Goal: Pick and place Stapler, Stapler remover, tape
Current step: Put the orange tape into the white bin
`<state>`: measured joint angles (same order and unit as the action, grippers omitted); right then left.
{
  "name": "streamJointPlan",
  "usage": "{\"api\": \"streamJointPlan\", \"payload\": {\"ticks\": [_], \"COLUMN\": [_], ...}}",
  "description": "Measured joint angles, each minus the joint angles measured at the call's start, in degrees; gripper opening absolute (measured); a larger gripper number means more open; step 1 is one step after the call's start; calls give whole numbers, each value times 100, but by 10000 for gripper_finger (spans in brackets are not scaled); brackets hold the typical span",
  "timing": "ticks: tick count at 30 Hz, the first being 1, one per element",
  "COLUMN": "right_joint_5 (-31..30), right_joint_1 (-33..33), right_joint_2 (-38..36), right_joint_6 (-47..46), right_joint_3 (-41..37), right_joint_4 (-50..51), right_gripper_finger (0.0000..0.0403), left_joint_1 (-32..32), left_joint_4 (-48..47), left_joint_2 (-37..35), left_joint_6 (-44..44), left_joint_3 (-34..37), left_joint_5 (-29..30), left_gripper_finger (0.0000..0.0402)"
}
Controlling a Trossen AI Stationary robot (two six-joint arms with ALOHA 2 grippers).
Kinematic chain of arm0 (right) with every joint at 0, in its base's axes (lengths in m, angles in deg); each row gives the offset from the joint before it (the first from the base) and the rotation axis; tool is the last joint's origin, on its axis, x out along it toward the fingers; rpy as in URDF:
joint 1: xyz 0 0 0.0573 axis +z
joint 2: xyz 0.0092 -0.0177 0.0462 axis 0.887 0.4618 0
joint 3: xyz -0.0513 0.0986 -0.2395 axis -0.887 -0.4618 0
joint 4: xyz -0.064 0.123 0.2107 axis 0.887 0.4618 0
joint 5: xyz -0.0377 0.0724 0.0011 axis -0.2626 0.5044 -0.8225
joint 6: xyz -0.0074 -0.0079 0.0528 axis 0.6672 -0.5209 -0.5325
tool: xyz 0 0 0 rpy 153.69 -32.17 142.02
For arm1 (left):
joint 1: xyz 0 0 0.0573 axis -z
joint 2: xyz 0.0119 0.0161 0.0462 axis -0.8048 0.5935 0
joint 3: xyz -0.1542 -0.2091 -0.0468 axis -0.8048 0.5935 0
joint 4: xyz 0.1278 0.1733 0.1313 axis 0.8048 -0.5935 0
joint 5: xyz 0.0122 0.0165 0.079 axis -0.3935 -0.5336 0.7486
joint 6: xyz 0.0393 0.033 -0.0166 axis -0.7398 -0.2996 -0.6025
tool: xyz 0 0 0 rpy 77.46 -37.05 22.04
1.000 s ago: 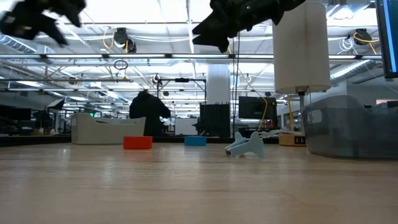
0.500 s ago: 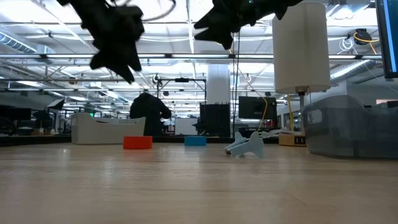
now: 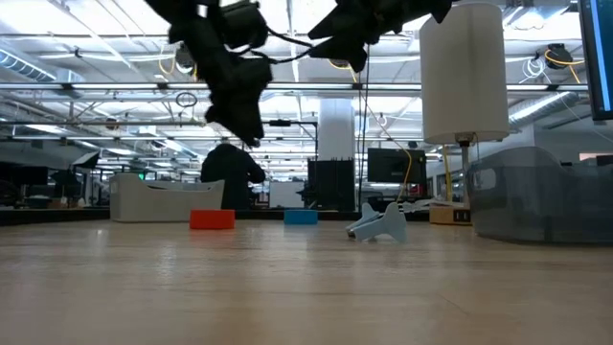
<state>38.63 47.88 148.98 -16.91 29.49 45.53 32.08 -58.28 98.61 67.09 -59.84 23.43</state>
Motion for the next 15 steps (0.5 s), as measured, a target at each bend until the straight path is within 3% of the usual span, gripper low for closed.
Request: {"api": "streamJointPlan", "payload": {"ticks": [7,15], "right_joint_5": [-1,0], "right_joint_1": [0,0], "right_joint_2": [-39,-35], "right_joint_6": [-262,-313], "right_joint_3": [-2,-2], "right_joint_4": [320,595], "right_gripper_finger": [178,175], "left_joint_1": [-362,-342], "left_joint_4": [-969,-2753], "left_joint_2": [1007,1651], "left_joint_6": [-581,-77], "left_joint_3": [-1109,-1210], "left_joint_5": [37,129], "left_gripper_finger": [175,175]}}
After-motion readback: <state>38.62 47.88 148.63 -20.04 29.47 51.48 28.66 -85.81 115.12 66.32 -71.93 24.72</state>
